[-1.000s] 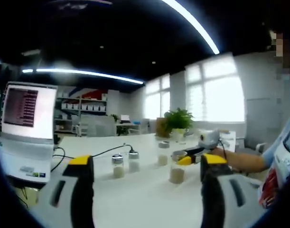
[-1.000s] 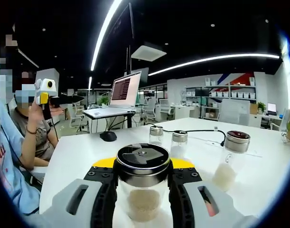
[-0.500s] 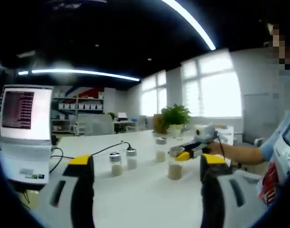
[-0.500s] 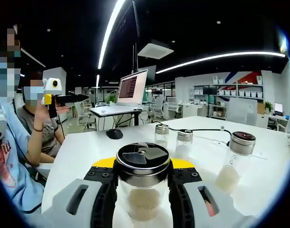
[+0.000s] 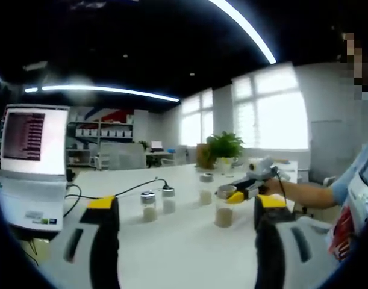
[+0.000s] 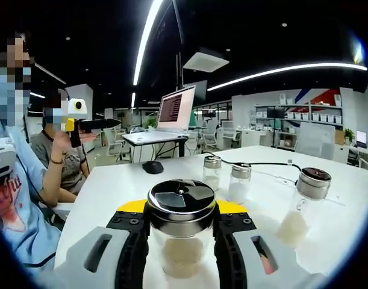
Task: Rotate the seasoning bottle until the label or dispensing opening points toward the visible target arrow and the bottle remains upright within the marked orientation range
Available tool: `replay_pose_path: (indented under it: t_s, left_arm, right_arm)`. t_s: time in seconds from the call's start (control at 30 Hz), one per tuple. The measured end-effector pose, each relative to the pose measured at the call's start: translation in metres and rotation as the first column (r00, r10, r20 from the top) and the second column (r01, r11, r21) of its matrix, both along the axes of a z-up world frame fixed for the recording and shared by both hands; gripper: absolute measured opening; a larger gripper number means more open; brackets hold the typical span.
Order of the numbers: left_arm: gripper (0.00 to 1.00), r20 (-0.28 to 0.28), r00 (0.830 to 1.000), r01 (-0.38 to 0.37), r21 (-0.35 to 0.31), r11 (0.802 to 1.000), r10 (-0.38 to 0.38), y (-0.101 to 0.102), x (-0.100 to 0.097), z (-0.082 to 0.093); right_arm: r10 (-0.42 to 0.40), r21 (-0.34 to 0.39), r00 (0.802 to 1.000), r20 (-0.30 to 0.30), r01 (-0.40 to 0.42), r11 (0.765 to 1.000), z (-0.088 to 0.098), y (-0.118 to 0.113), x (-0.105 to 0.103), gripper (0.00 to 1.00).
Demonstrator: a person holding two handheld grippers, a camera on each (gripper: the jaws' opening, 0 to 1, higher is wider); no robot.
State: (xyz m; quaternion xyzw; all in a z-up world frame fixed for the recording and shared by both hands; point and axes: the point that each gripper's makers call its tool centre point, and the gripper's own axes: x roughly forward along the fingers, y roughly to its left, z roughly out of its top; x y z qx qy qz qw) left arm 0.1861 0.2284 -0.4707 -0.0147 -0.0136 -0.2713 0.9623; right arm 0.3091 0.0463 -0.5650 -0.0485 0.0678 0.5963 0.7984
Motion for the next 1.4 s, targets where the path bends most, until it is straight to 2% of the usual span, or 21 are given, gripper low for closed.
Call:
replay_pose_path:
  t_s: [0.77, 1.27, 1.33, 1.4]
  left_arm:
    - [0.98, -0.015, 1.000, -0.007, 0.010, 1.000, 0.008, 0.0033, 0.0015, -0.0036]
    - [0.98, -0.018, 1.000, -0.007, 0.012, 1.000, 0.008, 0.0029, 0.0017, -0.0038]
    - [0.98, -0.019, 1.000, -0.009, 0.012, 1.000, 0.010, 0.0038, 0.0022, -0.0037]
    - [0.98, -0.022, 1.000, -0.010, 0.012, 1.000, 0.011, 0.0045, 0.0027, -0.0043]
  right_arm:
    - [0.088, 0.004, 0.996, -0.007, -0.088, 0.996, -0.0016, 0.0005, -0.0024, 0.40]
    - [0.092, 0.028, 0.996, -0.015, -0.091, 0.995, -0.0009, 0.0003, -0.0021, 0.41]
    - [0.089, 0.075, 0.996, -0.020, -0.087, 0.993, 0.0005, 0.0008, -0.0004, 0.43]
    - [0.072, 0.076, 0.996, -0.057, -0.068, 0.995, -0.0044, -0.0010, 0.0020, 0.51]
